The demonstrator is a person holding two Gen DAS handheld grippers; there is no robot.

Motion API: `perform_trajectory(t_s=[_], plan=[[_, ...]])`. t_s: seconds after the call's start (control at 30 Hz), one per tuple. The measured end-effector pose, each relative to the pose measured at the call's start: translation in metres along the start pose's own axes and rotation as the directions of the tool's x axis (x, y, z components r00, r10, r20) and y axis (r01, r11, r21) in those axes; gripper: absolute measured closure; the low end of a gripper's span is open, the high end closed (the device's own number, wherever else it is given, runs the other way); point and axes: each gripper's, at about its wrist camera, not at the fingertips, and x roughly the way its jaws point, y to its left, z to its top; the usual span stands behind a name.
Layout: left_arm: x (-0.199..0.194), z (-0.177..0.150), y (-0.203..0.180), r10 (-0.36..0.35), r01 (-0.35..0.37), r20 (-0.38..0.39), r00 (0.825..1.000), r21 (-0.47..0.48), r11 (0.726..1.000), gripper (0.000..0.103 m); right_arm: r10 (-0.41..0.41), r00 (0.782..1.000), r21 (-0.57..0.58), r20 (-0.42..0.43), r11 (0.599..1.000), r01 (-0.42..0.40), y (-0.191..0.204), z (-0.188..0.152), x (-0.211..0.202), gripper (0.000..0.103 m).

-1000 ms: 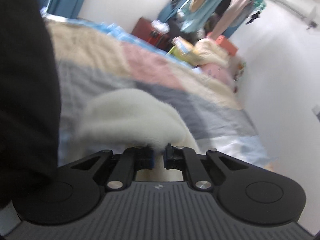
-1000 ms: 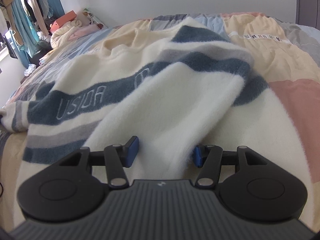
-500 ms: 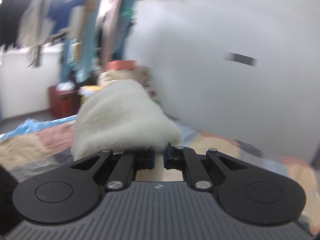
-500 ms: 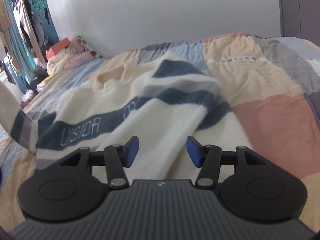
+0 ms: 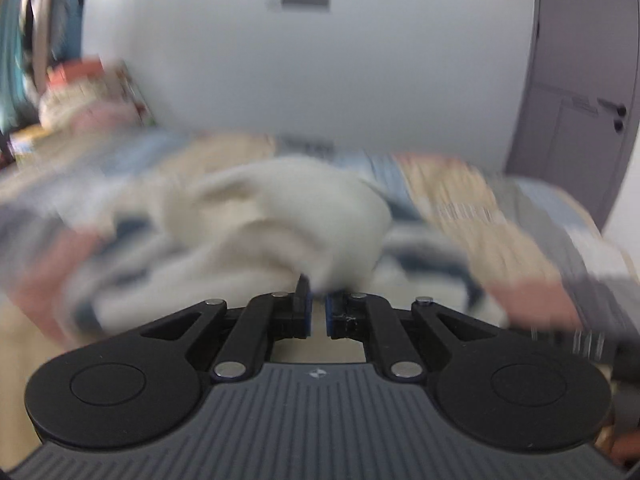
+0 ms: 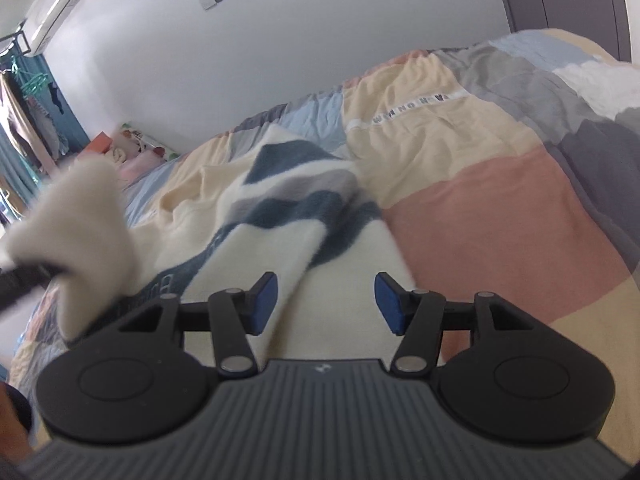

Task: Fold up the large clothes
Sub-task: 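Lower the folded side onto the sweater and open the left gripper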

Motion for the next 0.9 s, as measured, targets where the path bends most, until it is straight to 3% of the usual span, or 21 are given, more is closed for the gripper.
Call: perform_trajectory(t_s=[0.07,0.13,0.23,0.43,0.6,0.9], plan=[[0.020,-0.034,-0.005,-0.061,0.057,-0.099,0.993,-0.045,0.997,0.099,0.000,1.000,-0.006,0.000,1.000,0.000,-0.002,-0.001,0.000,0.046],[0.032,-0.060,-0.008,-0.072,0.065,-0.151,0.986,-0.053,0.996,0.099,0.001,1.000,-0.012,-0.001,1.000,-0.001,-0.002,-0.003,0.001,0.046],[0.037,-0.075,-0.006,-0.096,0.090,-0.158,0.983,-0.047,0.995,0.099,-0.001,1.000,-0.009,-0.014,1.000,0.001,-0.004,-0.004,0.006,0.046],[-0.005,-0.054,0.010,-0.173,0.166,-0.147,0.974,-0.053,0.985,0.094,0.008,1.000,-0.050,-0.005,0.999,-0.008,0.003,-0.005,0.006,0.046],[-0.047,-0.035,0.038,-0.169,0.159,-0.130,0.977,-0.085,0.984,0.062,0.054,0.998,-0.118,-0.012,0.991,-0.055,0.023,-0.009,0.001,0.045],[-0.064,-0.032,0.083,-0.098,0.075,-0.142,0.985,-0.158,0.985,0.061,0.202,0.979,-0.228,-0.002,0.954,-0.198,0.063,-0.021,-0.019,0.046]])
